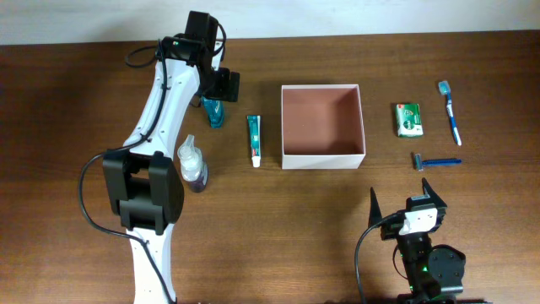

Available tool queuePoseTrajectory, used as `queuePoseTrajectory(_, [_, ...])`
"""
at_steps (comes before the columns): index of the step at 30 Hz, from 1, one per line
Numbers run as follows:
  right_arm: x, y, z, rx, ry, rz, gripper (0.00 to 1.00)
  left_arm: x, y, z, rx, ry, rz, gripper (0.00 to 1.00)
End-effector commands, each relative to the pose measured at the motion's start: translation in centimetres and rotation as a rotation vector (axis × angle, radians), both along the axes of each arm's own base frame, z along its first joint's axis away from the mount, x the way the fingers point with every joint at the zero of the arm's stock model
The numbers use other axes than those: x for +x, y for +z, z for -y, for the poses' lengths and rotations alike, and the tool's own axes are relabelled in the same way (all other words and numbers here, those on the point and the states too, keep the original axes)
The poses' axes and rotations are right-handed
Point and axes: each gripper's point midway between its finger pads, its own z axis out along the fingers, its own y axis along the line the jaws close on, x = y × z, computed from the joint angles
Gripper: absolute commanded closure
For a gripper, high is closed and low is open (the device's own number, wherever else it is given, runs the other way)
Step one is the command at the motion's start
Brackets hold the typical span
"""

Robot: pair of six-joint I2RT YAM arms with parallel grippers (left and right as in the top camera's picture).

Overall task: Pack container
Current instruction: 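Lower the left gripper around the Listerine bottle and close it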

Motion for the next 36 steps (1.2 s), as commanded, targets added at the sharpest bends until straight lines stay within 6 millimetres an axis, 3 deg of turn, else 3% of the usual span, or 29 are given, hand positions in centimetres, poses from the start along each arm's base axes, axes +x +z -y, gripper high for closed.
queuePoseTrajectory(1, [-0.04,-0.15,-0.01,-0.001,-0.003,-0.001,0.01,0.35,0.41,0.28,-0.010,0.002,0.018,0.01])
queuePoseTrajectory(16, [-0.04,-0.15,-0.01,-0.001,-0.003,-0.001,0.01,0.39,0.41,-0.21,0.016,0.012,0.021,0.11])
queuePoseTrajectory(19, [-0.04,-0.15,0.00,-0.001,-0.004,-0.001,0.01,0.41,0.42,-0.25,0.018,0.013,0.022,0.24])
queuePoseTrajectory(21, [-0.04,-0.15,-0.01,-0.001,-0.003,-0.001,0.01,0.41,0.42,-0.25,0.018,0.013,0.022,0.26])
queuePoseTrajectory(23, [-0.04,-0.15,0.00,-0.001,-0.004,-0.001,0.01,0.41,0.42,-0.26,0.018,0.013,0.022,0.36])
queuePoseTrajectory(36, [-0.04,-0.15,0.00,-0.001,-0.004,-0.001,0.01,-0.44,0.09,-0.46,0.028,0.013,-0.015,0.45])
